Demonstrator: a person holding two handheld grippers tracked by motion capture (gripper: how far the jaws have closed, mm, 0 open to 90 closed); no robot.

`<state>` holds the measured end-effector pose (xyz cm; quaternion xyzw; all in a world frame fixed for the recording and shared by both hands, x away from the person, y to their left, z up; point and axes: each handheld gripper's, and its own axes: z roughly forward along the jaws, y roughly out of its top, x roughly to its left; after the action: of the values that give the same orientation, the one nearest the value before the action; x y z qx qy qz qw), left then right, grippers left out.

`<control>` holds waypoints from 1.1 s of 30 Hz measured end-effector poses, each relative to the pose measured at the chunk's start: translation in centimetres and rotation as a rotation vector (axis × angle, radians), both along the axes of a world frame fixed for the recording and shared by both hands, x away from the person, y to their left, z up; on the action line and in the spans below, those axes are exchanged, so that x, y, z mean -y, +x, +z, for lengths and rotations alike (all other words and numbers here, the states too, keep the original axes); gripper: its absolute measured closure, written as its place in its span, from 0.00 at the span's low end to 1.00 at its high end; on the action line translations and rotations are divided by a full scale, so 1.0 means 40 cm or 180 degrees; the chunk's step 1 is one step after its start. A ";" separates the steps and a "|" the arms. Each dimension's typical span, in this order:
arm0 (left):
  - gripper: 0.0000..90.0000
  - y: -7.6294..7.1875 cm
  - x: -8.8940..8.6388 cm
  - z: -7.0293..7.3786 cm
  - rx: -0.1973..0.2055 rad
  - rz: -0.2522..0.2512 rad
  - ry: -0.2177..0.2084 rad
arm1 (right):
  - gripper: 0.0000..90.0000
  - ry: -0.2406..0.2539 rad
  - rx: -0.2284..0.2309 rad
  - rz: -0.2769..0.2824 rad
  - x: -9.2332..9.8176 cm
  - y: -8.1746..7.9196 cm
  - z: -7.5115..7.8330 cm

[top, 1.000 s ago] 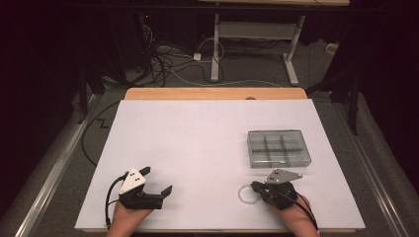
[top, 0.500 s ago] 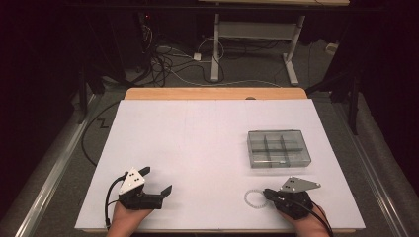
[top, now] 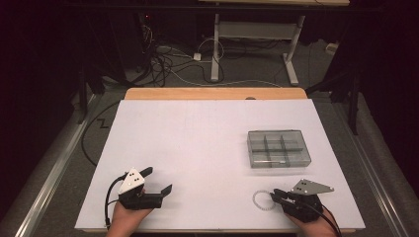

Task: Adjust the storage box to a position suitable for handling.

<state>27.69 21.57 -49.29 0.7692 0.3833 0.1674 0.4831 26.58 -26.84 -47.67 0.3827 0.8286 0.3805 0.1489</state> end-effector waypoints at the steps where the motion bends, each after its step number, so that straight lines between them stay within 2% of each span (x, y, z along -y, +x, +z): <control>1: 0.12 -0.001 0.000 0.000 0.0005 0.0000 -0.0002 | 0.78 0.0039 0.0002 -0.0026 0.002 0.001 0.002; 5: 0.19 -0.002 0.000 0.000 0.0016 -0.0023 0.0005 | 0.72 0.0112 0.0100 -0.0076 0.010 0.002 0.005; 9: 0.30 -0.002 -0.001 0.000 0.0018 -0.0038 -0.0003 | 0.67 0.0227 0.0200 -0.0165 0.021 0.007 0.000; 12: 0.38 -0.001 0.000 0.000 0.0003 -0.0009 0.0002 | 0.69 0.0256 0.0221 -0.0266 0.029 0.011 0.000; 16: 0.49 0.000 0.002 0.000 -0.0012 0.0106 0.0030 | 0.74 0.0252 0.0277 -0.0370 0.037 0.014 0.001; 19: 0.58 0.001 0.001 0.000 -0.0025 0.0094 0.0017 | 0.77 0.0236 0.0278 -0.0465 0.043 0.019 -0.001; 22: 0.62 0.001 0.002 0.000 -0.0027 0.0081 0.0039 | 0.82 0.0216 0.0264 -0.0491 0.049 0.023 -0.002; 28: 0.68 0.003 0.002 0.000 -0.0056 0.0062 0.0012 | 0.89 0.0220 0.0338 -0.0605 0.067 0.022 0.005; 33: 0.74 0.005 0.004 0.000 -0.0069 0.0039 0.0051 | 0.95 0.0208 0.0387 -0.0694 0.085 0.020 0.010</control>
<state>27.88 21.41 -49.30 0.7724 0.3919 0.1650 0.4717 27.38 -30.26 -47.26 0.4515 0.7586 0.4114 0.2269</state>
